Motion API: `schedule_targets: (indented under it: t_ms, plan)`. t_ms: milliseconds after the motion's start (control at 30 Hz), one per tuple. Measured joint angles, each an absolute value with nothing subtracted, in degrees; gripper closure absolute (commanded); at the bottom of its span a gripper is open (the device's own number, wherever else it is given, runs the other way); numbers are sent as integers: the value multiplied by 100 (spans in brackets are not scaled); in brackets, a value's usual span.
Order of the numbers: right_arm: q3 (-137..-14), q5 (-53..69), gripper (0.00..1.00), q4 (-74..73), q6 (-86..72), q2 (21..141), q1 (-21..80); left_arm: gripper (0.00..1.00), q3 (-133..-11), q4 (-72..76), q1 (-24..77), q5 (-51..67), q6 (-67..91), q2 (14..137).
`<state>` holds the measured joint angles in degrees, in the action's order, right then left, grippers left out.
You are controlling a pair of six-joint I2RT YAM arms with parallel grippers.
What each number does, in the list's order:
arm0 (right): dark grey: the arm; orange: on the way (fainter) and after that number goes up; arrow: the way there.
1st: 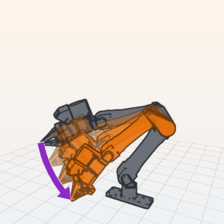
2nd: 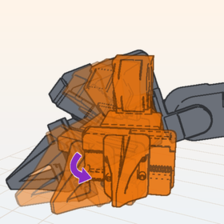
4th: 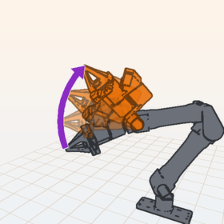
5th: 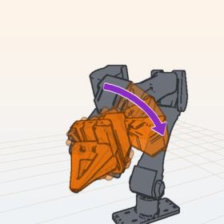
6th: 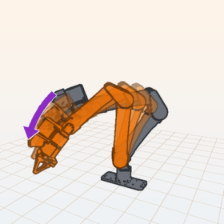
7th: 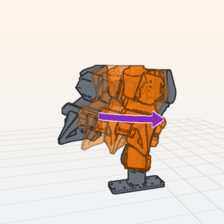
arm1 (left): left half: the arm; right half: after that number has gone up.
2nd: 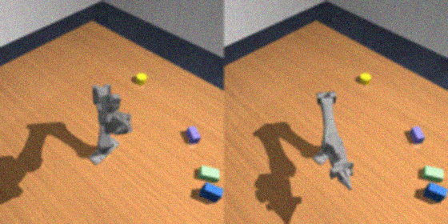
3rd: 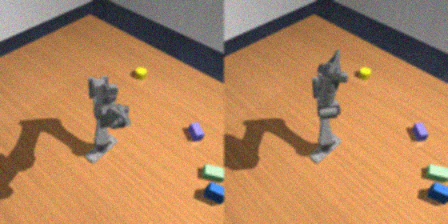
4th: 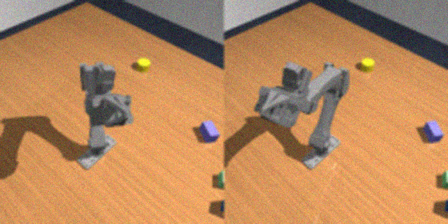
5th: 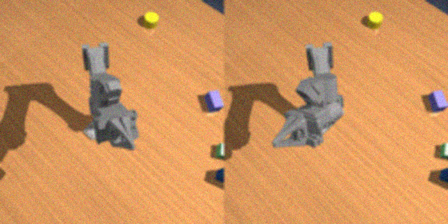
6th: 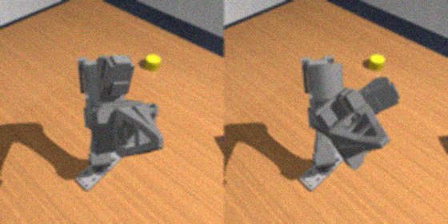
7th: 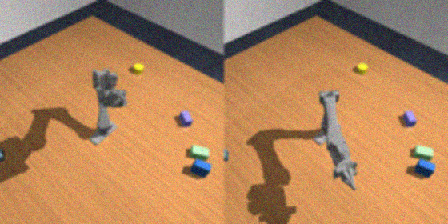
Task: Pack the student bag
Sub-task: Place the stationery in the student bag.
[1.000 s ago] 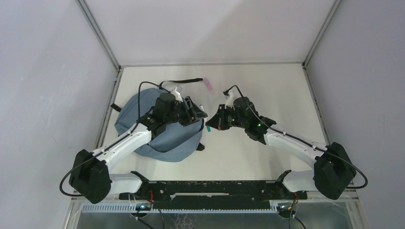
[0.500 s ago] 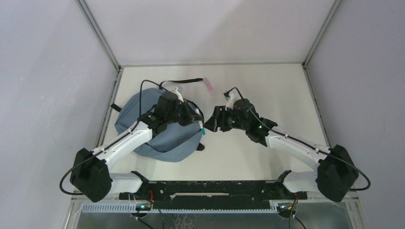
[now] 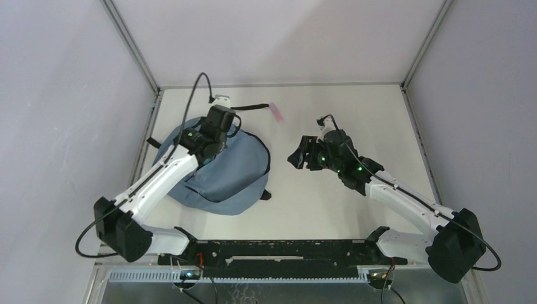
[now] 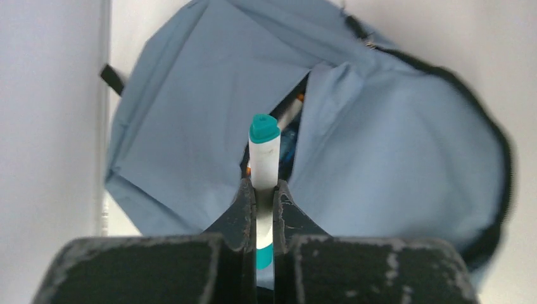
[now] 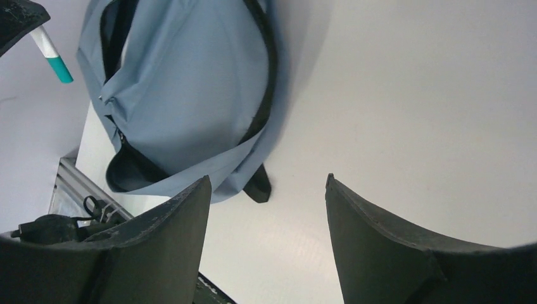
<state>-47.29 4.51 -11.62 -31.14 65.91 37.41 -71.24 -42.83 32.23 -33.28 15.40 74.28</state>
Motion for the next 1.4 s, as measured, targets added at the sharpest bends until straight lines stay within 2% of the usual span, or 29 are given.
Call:
schedule_targets:
  t_ms: [167,567,667,700,733,767,800,900,1233,1400]
  plan:
    - [-4639,432,27,-1275,-3116,6525,3614,100,-7098,-4086,3223,-3802,770,8154]
    - [-4536,434,27,-1382,-3085,6372,3573,100,-7098,-3503,3223,-4252,309,9188]
    - [-4536,436,27,-1400,-3074,6368,3544,89,-7275,-3885,3223,-4534,486,9612]
    - [-4536,443,27,-1400,-3072,6368,3527,70,-7363,-4023,3223,-4619,543,9782]
    - [-4536,451,27,-1400,-3072,6368,3514,57,-7428,-4143,3223,-4692,591,9926]
    - [-4536,454,27,-1400,-3070,6368,3498,46,-7450,-4244,3223,-4755,637,10029]
    - [-4536,454,27,-1400,-3068,6368,3483,40,-7450,-4340,3225,-4772,668,10073]
    - [-4536,456,27,-1402,-3050,6368,3454,37,-7448,-4593,3229,-4751,834,10038]
    - [-4536,504,27,-1229,-2989,6501,3402,42,-7448,-4947,3256,-4613,1122,8853]
    - [-5120,126,26,-1374,-2703,7550,3398,36,-7450,-4987,3256,-4261,1358,7623]
